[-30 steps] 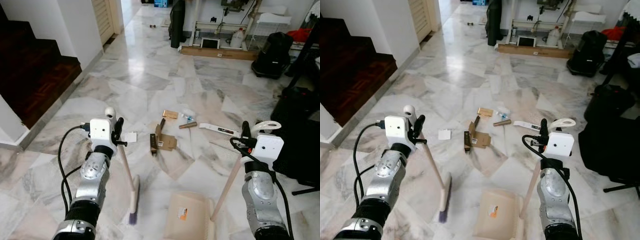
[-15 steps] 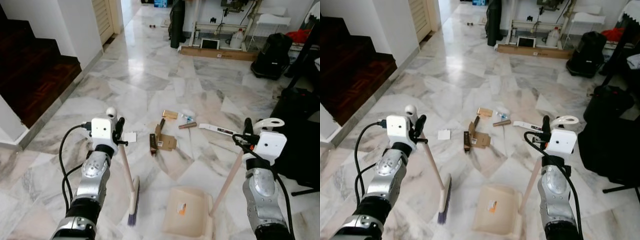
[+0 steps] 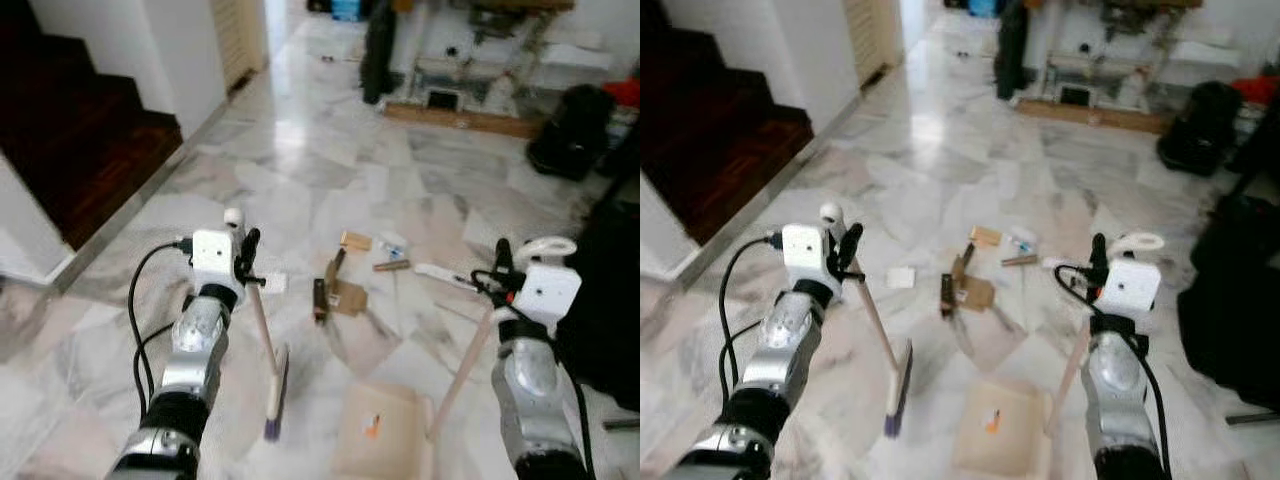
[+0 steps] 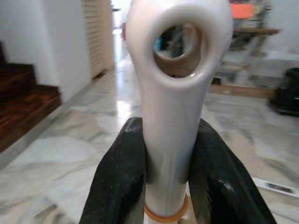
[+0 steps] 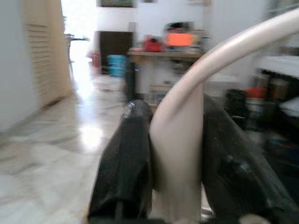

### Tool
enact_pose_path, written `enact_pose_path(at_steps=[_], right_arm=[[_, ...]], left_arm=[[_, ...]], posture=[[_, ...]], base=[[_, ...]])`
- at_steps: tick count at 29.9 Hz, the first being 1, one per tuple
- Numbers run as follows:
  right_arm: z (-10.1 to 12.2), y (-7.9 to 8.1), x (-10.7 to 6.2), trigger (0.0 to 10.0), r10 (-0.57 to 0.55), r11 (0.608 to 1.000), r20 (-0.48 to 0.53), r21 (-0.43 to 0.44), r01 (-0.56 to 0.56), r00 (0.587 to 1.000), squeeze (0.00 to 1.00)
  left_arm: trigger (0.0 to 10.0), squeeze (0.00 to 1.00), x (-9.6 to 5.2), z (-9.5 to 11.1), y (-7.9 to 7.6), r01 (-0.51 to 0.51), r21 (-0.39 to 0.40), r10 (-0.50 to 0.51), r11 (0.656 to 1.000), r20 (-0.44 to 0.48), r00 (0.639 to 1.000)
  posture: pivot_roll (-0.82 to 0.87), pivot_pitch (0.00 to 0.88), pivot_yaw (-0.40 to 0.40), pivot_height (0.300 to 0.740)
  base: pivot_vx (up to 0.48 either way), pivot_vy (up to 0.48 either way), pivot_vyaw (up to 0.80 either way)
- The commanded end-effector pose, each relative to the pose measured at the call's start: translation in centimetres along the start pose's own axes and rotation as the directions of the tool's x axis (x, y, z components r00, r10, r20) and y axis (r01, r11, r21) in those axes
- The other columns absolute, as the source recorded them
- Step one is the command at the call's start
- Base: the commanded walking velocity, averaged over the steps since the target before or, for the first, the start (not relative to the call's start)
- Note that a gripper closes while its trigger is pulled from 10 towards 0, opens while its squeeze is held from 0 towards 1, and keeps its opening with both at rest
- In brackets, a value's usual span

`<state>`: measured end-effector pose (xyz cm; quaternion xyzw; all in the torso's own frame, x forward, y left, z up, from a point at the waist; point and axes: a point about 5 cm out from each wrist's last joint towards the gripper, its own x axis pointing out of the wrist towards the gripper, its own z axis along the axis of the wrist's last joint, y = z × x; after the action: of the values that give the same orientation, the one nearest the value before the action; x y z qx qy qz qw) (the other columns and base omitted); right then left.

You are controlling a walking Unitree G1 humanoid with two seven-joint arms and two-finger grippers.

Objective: Sweep floor

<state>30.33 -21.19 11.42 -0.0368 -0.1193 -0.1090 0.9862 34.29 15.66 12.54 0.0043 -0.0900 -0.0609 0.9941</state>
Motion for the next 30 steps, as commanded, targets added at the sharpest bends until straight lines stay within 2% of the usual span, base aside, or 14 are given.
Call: enact_pose_path(at_steps=[1,30], right_arm=[[0.9,-0.8,0.3,10.0,-0.030,1.000,0.041,0.003,0.030,0.999,0.00],[1.0,-0.2,0.2,10.0,-0.020,1.000,0.033,0.016,0.020,0.999,0.00]], left_arm=[[10.0,0.00,0.7,1.6,-0.6,0.023,0.010,-0.024,1.000,0.069,0.997],[10.0,0.00,1.1,3.5,0.0,0.018,0.025,-0.021,1.000,0.124,0.992]], posture=[[0.02,0.047,0.010,0.740],[0.04,0.045,0.013,0.740]], base=[[0.371,0.000,0.00],[0.371,0.000,0.00]])
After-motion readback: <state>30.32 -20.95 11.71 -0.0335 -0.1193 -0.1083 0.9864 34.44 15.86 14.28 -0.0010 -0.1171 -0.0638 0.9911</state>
